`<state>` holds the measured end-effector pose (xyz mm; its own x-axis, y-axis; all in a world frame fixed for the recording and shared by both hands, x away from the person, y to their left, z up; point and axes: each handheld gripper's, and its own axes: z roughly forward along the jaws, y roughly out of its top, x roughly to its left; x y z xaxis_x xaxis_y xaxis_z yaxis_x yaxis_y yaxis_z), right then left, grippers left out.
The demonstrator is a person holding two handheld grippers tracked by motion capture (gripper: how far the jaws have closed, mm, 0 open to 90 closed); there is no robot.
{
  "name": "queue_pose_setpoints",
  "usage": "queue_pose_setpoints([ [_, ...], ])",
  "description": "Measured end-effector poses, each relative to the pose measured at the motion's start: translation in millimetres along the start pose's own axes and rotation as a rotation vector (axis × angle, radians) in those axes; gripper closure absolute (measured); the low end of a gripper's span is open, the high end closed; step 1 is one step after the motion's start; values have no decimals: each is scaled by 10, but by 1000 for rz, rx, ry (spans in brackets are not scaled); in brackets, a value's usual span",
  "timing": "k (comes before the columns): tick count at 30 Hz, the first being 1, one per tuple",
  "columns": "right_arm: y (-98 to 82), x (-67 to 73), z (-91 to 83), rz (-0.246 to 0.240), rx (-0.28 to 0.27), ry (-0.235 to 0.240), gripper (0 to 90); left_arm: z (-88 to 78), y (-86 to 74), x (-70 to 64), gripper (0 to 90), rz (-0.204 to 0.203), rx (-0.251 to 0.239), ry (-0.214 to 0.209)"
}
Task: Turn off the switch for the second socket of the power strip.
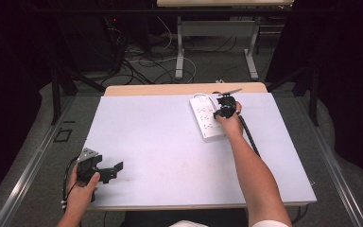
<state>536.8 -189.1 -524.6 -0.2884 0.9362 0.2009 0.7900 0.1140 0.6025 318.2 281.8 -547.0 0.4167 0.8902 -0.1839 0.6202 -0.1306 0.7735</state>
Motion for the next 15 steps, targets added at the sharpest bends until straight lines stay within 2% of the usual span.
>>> queue_pose_setpoints([
  [8, 5, -38, -37, 12, -3, -13, 821, 2, -1, -2, 23, 0, 1, 0],
  [10, 11, -40, -53, 9, -8, -4, 807, 16, -3, -11, 23, -2, -16, 8],
  [11, 14, -36, -60, 9, -10, -1, 799, 8, 3, -9, 23, 1, 0, 0],
  [15, 25, -6, -81, 5, -12, 8, 752, 16, 2, -13, 24, 3, 3, 0],
])
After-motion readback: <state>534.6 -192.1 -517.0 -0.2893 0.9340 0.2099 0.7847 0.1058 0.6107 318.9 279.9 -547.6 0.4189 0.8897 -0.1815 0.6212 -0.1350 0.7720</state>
